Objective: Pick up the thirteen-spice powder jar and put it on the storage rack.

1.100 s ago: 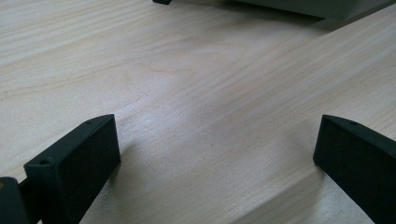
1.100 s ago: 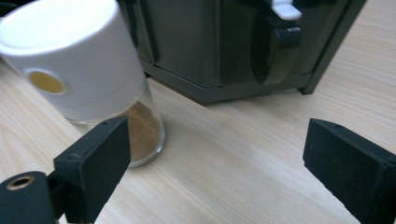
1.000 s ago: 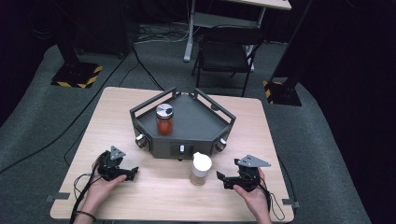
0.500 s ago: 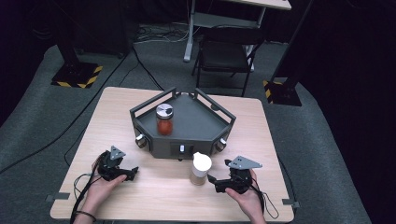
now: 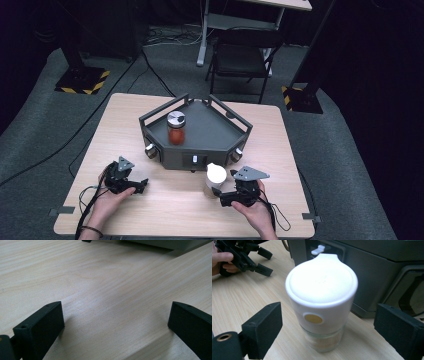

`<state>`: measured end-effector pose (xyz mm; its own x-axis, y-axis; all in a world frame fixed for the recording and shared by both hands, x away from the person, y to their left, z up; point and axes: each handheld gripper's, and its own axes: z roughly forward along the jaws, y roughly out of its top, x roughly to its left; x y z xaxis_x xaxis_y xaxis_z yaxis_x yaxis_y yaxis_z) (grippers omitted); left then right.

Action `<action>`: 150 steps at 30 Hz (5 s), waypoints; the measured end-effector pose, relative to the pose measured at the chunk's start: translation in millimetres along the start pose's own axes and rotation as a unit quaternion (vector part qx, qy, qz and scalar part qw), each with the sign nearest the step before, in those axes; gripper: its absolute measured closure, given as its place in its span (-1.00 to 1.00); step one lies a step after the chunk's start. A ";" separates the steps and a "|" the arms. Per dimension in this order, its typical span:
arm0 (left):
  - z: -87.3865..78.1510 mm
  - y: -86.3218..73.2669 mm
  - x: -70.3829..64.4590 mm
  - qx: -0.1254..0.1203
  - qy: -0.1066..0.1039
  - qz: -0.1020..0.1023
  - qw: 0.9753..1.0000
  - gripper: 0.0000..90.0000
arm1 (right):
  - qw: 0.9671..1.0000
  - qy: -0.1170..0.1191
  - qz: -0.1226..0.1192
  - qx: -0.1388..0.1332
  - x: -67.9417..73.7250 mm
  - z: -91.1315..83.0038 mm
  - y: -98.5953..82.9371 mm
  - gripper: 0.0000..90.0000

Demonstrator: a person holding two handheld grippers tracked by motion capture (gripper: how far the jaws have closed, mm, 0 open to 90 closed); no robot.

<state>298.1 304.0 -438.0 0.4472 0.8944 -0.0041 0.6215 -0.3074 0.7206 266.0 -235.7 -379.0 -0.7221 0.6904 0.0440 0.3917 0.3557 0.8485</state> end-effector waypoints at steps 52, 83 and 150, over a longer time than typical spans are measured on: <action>0.0 0.0 0.0 0.000 0.000 0.000 1.000 -1.00 | 0.999 -0.030 -0.014 0.004 18.7 19.0 11.2 -0.33; 0.0 0.0 0.0 0.000 0.000 0.000 1.000 -1.00 | 0.999 -0.024 -0.039 -0.016 4.9 -14.3 53.8 -0.33; 0.0 0.1 0.0 0.000 0.000 0.000 1.000 -1.00 | 0.994 -0.097 0.006 -0.052 -27.3 12.1 125.9 -0.33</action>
<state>298.2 304.0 -437.9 0.4474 0.8943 -0.0038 0.6215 -0.3079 0.7203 342.0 -202.2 -279.8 -0.5903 0.8062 -0.0391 0.3318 0.2865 0.8988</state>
